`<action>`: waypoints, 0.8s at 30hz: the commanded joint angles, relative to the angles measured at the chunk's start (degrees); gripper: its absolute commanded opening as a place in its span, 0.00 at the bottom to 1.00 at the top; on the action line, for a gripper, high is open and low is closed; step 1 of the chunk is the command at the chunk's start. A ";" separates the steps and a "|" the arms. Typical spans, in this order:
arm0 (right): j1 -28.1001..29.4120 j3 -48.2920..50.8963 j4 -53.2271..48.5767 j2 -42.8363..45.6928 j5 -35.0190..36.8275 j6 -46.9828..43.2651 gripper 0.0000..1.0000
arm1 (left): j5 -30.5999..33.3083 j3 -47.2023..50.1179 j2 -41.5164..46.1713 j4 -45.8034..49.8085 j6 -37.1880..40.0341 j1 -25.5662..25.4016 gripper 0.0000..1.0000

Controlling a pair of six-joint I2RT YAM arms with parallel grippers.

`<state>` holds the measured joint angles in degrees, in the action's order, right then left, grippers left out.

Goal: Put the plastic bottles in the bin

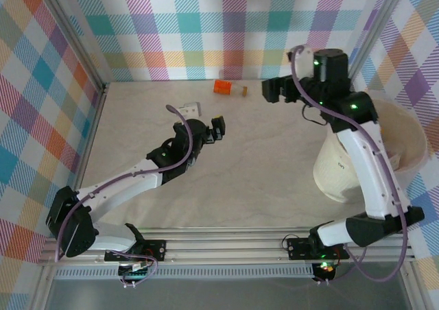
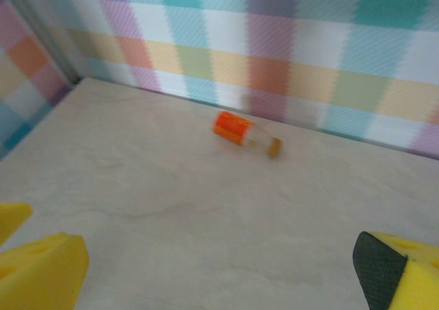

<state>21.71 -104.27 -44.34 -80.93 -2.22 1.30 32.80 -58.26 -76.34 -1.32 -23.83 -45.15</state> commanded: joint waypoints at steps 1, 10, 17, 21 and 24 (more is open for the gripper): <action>1.72 2.32 11.24 -3.43 -7.88 2.15 1.00 | 2.35 1.10 1.56 1.89 -3.54 0.74 1.00; 2.19 -1.90 16.07 -20.90 -10.14 -0.72 1.00 | -2.08 1.59 1.34 2.48 -4.90 2.60 1.00; 2.10 -5.71 18.67 -33.02 -5.49 -4.82 1.00 | -13.08 2.03 -2.52 -0.98 -2.79 7.59 1.00; 2.15 -7.88 20.82 -38.86 -3.65 -9.42 1.00 | -16.71 1.29 -7.34 -2.24 -2.80 11.05 1.00; 1.91 -9.14 24.89 -43.48 -1.48 -12.98 1.00 | -17.22 0.21 -10.52 -3.55 -2.64 12.81 1.00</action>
<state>23.81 -110.93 -25.12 -121.80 -6.04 -6.28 18.55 -57.23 -84.95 -2.52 -27.40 -33.69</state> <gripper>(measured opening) 0.996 0.997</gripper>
